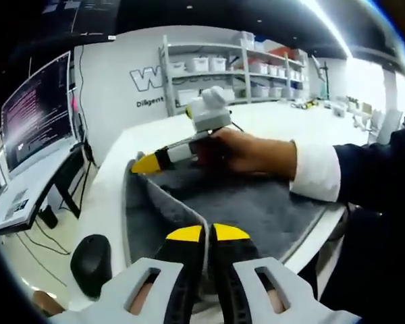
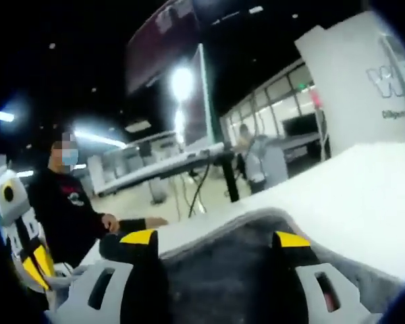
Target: Open the folded towel by lifting each exposed corner and separating the folded layers until the towel lies flat within the target outline without major curled edges
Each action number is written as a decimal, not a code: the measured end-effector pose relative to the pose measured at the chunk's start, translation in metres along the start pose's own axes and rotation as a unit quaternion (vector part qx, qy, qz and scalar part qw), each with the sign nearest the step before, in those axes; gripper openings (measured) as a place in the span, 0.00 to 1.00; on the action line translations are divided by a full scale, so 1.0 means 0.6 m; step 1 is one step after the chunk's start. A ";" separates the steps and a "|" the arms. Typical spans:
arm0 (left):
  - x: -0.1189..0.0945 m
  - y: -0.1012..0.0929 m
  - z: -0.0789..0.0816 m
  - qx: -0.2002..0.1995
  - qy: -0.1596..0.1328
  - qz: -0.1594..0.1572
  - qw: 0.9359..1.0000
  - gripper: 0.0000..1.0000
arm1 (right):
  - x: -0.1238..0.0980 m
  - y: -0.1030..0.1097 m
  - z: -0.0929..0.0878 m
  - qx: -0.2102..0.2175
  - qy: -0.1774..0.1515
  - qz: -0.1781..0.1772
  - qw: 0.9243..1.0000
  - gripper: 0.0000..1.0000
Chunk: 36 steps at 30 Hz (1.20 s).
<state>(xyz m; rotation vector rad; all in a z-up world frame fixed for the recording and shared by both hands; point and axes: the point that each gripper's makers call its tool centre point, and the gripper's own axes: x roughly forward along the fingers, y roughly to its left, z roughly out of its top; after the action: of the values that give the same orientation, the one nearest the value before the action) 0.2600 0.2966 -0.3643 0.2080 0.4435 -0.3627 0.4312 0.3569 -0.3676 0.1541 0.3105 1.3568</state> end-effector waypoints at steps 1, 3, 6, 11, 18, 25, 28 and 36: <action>0.002 -0.002 0.000 0.002 0.001 -0.002 1.000 0.04 | 0.000 -0.003 -0.001 0.002 0.001 -0.005 1.000 0.68; 0.005 -0.005 -0.001 0.009 0.005 -0.004 1.000 0.04 | -0.001 -0.012 -0.005 0.009 0.008 -0.017 1.000 0.68; 0.011 -0.005 -0.001 0.026 0.011 -0.005 1.000 0.04 | -0.002 -0.020 -0.002 0.023 0.005 -0.025 0.999 0.68; 0.016 -0.019 -0.001 0.032 0.015 -0.015 0.999 0.04 | -0.002 -0.025 0.002 0.034 0.000 -0.029 0.999 0.68; 0.023 -0.044 -0.001 0.045 0.021 -0.026 0.998 0.04 | 0.002 -0.041 0.007 0.039 -0.002 -0.046 0.998 0.58; 0.032 -0.071 0.002 0.055 0.021 -0.042 0.997 0.04 | 0.001 -0.043 0.015 0.060 -0.008 -0.038 0.997 0.57; 0.036 -0.081 0.000 0.062 0.024 -0.047 0.997 0.04 | 0.002 -0.044 0.009 0.057 0.000 -0.044 0.997 0.57; 0.046 -0.107 -0.001 0.072 0.029 -0.065 0.995 0.04 | -0.012 -0.052 0.009 0.073 -0.008 -0.060 0.995 0.55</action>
<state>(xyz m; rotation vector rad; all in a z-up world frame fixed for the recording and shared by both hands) 0.2584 0.2299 -0.3850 0.3323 0.4896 -0.5188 0.4608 0.3435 -0.3705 0.2653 0.3995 1.2142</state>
